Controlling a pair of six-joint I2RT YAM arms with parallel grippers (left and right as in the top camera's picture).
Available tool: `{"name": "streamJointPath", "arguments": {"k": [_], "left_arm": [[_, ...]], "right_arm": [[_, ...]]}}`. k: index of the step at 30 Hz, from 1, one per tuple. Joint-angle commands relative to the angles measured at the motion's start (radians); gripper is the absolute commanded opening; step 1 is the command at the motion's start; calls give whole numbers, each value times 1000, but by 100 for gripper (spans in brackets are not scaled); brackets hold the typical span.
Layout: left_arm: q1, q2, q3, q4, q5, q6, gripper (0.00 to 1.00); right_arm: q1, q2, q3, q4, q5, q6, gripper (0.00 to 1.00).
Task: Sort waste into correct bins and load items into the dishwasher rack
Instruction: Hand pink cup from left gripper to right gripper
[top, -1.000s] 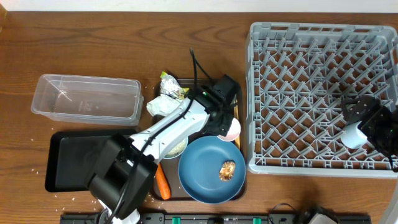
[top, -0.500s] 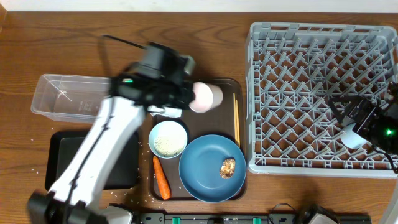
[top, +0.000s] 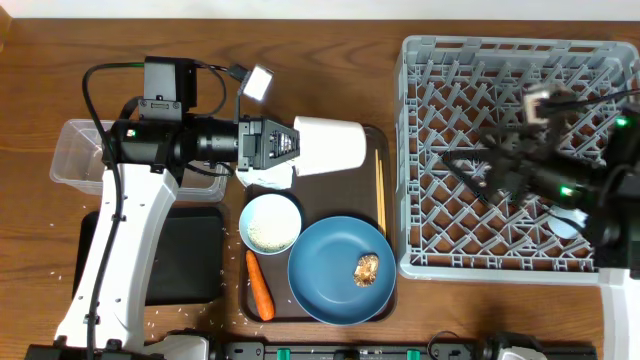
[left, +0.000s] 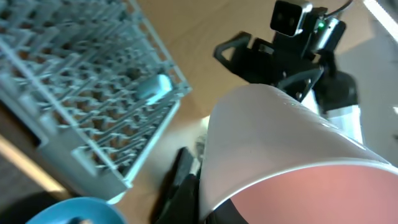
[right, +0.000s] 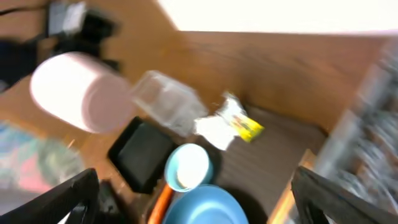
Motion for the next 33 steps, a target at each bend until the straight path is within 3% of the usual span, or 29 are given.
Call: {"name": "streamJointPath", "arguments": {"k": [1, 6, 11, 20, 31, 33], "left_arm": [[-1, -1, 19, 2, 109, -29, 6], [-2, -3, 19, 1, 109, -84, 6], [-10, -24, 19, 1, 109, -91, 6], [-14, -77, 19, 1, 109, -90, 6], [-14, -79, 19, 2, 109, -90, 6], [-14, -79, 19, 3, 109, -90, 6]], "right_arm": [[137, -5, -1, 85, -95, -19, 93], [307, 4, -1, 234, -79, -19, 93], [394, 39, -1, 286, 11, -18, 93], [512, 154, -1, 441, -26, -19, 92], [549, 169, 0, 504, -79, -19, 76], [549, 169, 0, 504, -101, -19, 66]]}}
